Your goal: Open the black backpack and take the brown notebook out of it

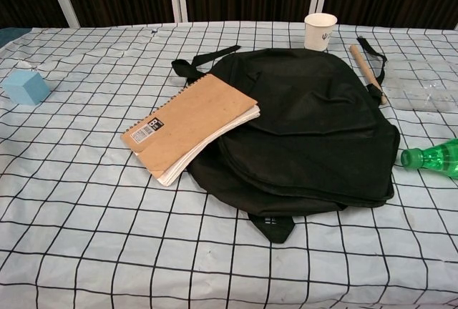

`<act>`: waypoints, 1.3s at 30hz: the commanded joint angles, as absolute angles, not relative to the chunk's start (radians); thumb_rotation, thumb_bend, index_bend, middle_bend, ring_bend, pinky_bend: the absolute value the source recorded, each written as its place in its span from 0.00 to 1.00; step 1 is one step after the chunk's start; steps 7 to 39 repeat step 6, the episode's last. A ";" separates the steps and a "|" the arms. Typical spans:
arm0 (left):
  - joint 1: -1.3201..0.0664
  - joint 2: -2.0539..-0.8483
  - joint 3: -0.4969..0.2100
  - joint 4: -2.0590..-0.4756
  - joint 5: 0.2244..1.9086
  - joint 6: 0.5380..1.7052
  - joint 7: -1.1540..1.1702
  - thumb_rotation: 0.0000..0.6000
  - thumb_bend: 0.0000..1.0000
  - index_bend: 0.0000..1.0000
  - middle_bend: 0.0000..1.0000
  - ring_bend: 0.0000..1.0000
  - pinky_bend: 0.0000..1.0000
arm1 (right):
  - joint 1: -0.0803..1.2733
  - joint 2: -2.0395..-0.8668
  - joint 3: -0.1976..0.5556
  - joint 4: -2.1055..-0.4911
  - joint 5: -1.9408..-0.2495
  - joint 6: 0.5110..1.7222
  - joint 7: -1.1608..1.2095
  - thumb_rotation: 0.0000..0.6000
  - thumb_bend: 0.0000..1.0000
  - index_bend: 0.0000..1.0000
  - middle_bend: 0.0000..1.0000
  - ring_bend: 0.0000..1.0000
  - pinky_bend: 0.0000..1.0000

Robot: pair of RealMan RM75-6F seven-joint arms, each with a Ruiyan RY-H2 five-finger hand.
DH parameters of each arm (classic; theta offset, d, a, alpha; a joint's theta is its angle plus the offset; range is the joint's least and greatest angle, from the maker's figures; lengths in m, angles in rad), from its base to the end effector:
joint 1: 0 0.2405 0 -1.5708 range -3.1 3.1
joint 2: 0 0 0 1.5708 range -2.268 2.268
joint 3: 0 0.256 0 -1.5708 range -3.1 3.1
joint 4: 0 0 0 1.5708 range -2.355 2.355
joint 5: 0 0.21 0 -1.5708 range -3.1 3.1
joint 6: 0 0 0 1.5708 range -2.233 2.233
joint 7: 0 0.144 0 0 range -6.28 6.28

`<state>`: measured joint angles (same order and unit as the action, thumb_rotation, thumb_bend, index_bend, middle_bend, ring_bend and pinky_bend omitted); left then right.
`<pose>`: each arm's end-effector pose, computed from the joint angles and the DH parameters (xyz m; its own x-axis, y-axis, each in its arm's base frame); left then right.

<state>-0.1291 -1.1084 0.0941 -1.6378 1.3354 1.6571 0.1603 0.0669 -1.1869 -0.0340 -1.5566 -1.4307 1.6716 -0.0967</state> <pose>-0.3232 0.1631 0.1743 0.5420 -0.0220 0.8401 0.8350 0.1272 -0.5354 -0.3236 -0.1571 0.1596 0.4812 0.0844 0.8725 -0.8759 0.0864 0.4747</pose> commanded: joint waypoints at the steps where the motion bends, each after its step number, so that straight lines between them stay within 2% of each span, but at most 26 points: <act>1: -0.112 -1.108 0.099 -1.622 1.377 1.670 0.155 1.00 0.01 0.19 0.07 0.00 0.00 | 0.038 -1.207 -0.056 -1.594 -1.490 1.706 -0.215 1.00 0.22 0.00 0.01 0.03 0.12; 6: -0.107 -1.111 0.078 -1.583 1.421 1.666 0.105 1.00 0.01 0.19 0.06 0.00 0.00 | 0.030 -1.213 -0.050 -1.603 -1.509 1.693 -0.231 1.00 0.22 0.00 0.01 0.02 0.12; 39: -0.107 -1.111 0.078 -1.583 1.421 1.666 0.105 1.00 0.01 0.19 0.06 0.00 0.00 | 0.030 -1.213 -0.050 -1.603 -1.509 1.693 -0.231 1.00 0.22 0.00 0.01 0.02 0.12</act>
